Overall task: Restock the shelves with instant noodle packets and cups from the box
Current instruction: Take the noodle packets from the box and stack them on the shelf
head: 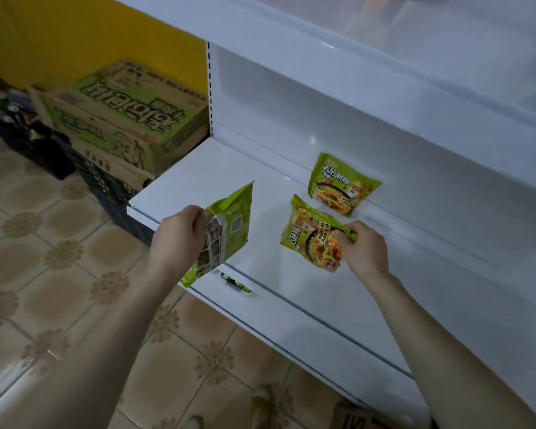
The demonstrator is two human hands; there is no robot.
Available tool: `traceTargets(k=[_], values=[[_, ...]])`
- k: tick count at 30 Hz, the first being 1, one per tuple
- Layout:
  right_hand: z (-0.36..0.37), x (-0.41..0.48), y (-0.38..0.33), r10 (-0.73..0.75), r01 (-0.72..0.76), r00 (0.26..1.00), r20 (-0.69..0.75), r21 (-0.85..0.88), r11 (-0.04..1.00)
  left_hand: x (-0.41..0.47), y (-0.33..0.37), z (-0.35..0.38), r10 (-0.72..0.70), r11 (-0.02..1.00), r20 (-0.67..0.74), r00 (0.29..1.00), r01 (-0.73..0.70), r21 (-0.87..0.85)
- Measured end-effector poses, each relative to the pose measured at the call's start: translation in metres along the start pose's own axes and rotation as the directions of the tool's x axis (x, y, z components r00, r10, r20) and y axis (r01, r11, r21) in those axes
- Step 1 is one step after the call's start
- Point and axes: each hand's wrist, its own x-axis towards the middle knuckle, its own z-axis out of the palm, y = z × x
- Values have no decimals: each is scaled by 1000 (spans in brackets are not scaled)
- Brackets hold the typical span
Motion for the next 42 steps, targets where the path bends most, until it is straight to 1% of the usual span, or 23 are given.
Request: traceTargets(k=[5,8,11,14,17,20,22,25,28,31,35,39,42], values=[[11,34,22,-13,15,998,65,-24,1000,4,9,31,-110,994,-38,993,109,-23],[16,45,28,-4,9,997,81,-53,999,2,11,47,-148,988,-27,989,147,-53],[19,52,31,25,-5,992,124,-160,987,1,9,60,-161,985,-19,987,159,-72],[21,59,32,104,-58,974,203,-221,974,2,6,69,-173,979,-21,985,170,-111],[22,66,31,106,-42,953,284,-222,974,6,3,78,-172,973,-22,985,167,-162],[23,69,27,117,-11,929,350,-290,957,9,0,86,-142,973,-21,990,135,-189],[27,71,26,92,17,940,328,-314,949,11,-1,92,-128,974,-17,992,123,-193],[29,70,24,46,38,972,230,-347,937,11,1,103,-119,973,-6,993,116,-200],[29,65,28,37,17,984,176,-295,955,6,8,113,-130,969,9,991,129,-210],[26,58,44,44,-21,993,105,-208,978,-2,19,122,-107,968,15,994,107,-226],[18,50,79,71,-71,997,6,13,997,-9,38,138,-85,971,-7,996,81,-223],[15,46,122,125,-105,989,-76,220,970,-16,61,158,-43,971,-58,997,28,-236],[13,52,150,189,-114,970,-155,397,911,-18,77,173,-18,967,-99,995,-8,-254]])
